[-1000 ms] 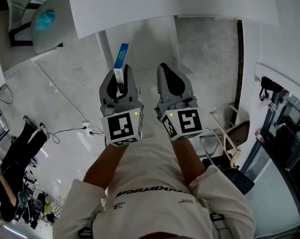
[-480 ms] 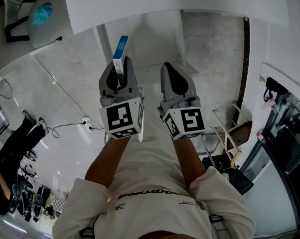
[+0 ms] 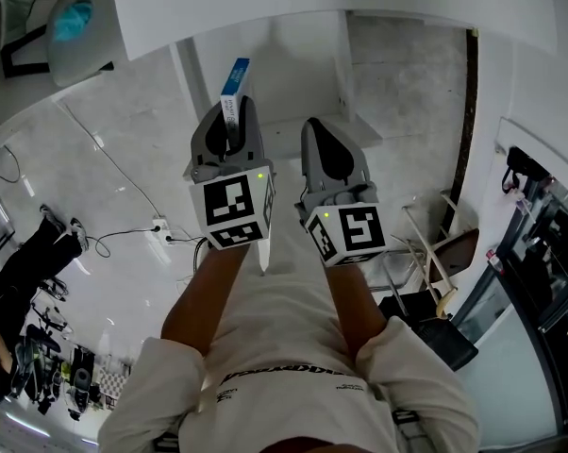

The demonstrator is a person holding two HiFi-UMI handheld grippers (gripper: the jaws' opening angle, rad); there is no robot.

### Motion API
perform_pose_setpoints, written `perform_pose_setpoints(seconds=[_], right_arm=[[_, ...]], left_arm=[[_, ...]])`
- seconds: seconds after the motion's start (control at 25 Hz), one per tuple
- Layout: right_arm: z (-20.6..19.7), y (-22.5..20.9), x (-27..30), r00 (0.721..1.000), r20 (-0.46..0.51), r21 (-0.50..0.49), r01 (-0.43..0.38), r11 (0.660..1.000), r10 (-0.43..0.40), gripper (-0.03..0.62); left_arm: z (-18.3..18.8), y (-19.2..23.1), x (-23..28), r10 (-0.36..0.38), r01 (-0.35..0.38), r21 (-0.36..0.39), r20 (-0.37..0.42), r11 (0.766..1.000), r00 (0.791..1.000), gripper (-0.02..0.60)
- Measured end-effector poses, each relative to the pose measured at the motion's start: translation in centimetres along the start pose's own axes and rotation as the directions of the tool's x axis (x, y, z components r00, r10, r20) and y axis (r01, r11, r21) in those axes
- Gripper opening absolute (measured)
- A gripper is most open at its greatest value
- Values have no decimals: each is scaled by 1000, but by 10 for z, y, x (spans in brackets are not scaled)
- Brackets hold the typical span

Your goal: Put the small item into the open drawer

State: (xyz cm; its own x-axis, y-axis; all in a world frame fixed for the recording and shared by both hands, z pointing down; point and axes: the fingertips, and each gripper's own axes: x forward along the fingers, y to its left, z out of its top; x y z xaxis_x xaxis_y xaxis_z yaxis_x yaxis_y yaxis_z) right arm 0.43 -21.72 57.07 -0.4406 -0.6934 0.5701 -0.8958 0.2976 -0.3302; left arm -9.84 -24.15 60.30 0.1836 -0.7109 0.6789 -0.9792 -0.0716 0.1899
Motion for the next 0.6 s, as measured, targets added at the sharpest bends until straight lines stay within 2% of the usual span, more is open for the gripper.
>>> perform_pose_setpoints(seconds=[0.24,0.6], right_arm=[[-8,-3,0,1000,-6,6,5,1000,-5,1],[-17,-11,4,1000,-10,20,14,1000,-14,0]], left_arm=[[-13,-6,19,-13,12,-12,-71,1000,997,64],[-30,0,46,14,-11,27,-121,1000,993,66]])
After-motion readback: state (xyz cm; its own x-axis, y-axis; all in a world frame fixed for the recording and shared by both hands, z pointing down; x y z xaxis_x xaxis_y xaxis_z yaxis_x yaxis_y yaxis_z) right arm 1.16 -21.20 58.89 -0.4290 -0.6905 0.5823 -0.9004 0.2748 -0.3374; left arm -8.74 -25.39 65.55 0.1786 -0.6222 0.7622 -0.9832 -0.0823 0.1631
